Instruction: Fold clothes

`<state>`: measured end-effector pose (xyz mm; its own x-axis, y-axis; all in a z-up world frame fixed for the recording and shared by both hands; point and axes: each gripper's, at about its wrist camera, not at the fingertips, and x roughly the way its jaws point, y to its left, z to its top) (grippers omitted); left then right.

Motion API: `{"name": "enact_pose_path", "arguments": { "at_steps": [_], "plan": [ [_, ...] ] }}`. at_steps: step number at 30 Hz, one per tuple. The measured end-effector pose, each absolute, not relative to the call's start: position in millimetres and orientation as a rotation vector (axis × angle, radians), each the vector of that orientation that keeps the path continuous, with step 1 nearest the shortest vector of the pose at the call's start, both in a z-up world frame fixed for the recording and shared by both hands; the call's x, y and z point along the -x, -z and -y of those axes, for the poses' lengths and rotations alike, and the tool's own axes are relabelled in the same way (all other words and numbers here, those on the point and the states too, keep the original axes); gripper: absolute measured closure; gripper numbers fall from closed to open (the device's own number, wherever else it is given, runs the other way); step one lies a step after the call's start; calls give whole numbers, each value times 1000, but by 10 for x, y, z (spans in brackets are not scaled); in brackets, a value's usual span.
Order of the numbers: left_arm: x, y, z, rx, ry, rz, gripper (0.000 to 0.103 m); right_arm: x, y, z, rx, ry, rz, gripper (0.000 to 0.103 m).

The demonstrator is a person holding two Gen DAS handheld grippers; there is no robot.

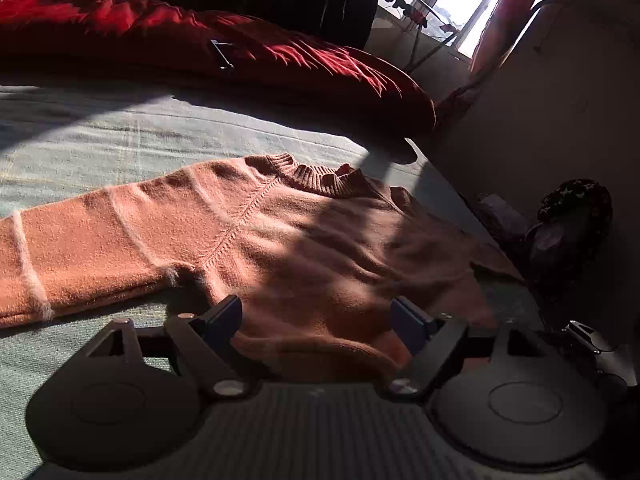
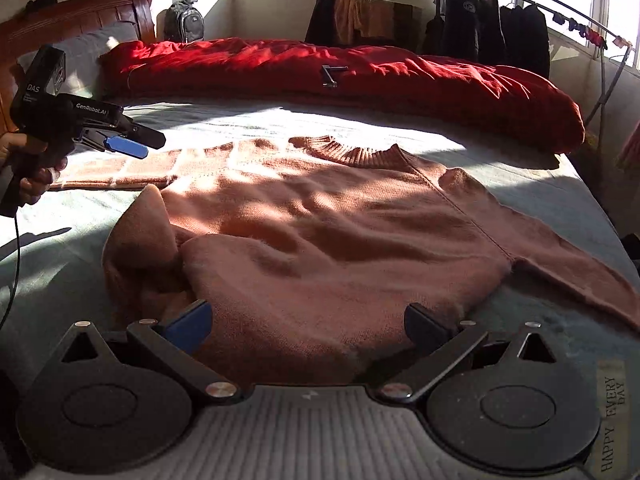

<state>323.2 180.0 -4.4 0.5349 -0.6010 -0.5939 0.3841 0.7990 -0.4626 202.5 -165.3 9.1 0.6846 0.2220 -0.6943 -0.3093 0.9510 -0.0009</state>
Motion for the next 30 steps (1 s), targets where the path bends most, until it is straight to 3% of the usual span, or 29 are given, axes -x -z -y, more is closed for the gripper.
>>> {"name": "enact_pose_path", "arguments": {
  "at_steps": [6,10,14,21,22,23,25,26,30],
  "plan": [
    [-2571,58,-1470,277,525,-801,19,-2163,74,1855,115,-415,-789,0],
    [-2322,199,-1134,109,491,-786,19,-2151,125,1969,152,-546,-776,0],
    [-2281,363,-899,-24,443,-810,19,-2135,176,2066,193,-663,-787,0],
    [-2452,584,-960,87,517,-825,22,-1958,206,1986,219,-633,-819,0],
    [-2491,613,-988,123,538,-832,26,-1932,210,1974,222,-628,-824,0],
    [-2525,638,-1015,153,554,-835,37,-1905,214,1961,226,-622,-829,0],
    [-2577,683,-1072,184,567,-835,44,-1853,222,1936,232,-611,-838,0],
    [-2598,702,-1106,194,564,-836,57,-1826,226,1923,235,-605,-842,0],
    [-2625,707,-1241,224,590,-836,70,-1721,242,1872,248,-582,-861,0]
  ]
}}
